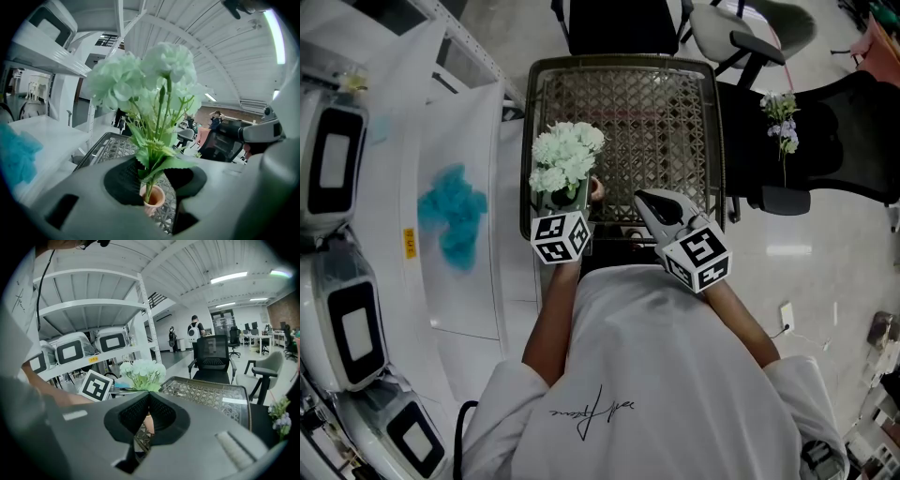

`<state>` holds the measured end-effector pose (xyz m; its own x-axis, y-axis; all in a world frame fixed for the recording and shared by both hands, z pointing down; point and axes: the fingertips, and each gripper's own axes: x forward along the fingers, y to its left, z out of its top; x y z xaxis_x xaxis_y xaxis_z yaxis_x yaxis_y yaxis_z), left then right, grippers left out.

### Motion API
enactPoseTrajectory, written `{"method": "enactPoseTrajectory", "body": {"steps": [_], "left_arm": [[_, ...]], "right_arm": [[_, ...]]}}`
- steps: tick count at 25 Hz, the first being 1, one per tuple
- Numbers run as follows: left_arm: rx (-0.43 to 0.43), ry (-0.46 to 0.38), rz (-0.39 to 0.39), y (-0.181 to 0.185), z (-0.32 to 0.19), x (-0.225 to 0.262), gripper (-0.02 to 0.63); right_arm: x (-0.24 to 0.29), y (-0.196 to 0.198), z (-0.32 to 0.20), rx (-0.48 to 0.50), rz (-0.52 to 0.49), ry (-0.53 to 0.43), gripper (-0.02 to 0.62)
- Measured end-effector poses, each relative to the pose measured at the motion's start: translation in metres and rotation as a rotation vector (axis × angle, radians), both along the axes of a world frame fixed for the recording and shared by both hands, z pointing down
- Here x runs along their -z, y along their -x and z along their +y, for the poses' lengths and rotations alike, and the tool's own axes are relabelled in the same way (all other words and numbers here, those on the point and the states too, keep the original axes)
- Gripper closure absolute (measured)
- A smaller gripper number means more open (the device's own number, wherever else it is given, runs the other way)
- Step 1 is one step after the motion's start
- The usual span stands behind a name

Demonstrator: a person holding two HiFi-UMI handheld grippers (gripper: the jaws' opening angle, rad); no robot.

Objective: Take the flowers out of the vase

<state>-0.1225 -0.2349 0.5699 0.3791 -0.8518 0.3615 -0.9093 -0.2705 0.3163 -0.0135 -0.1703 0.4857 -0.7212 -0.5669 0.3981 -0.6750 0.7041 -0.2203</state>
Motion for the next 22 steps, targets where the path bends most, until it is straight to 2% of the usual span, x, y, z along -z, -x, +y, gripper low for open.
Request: {"method": "enactPoseTrajectory", "body": {"steps": [22], "left_arm": [[0.013,-0.033,-0.015,0.005,0.000,0.017,0.483]], "right_arm": [[0.006,0.004,0.000,0.004,-0.029,-0.014,0.588]]}}
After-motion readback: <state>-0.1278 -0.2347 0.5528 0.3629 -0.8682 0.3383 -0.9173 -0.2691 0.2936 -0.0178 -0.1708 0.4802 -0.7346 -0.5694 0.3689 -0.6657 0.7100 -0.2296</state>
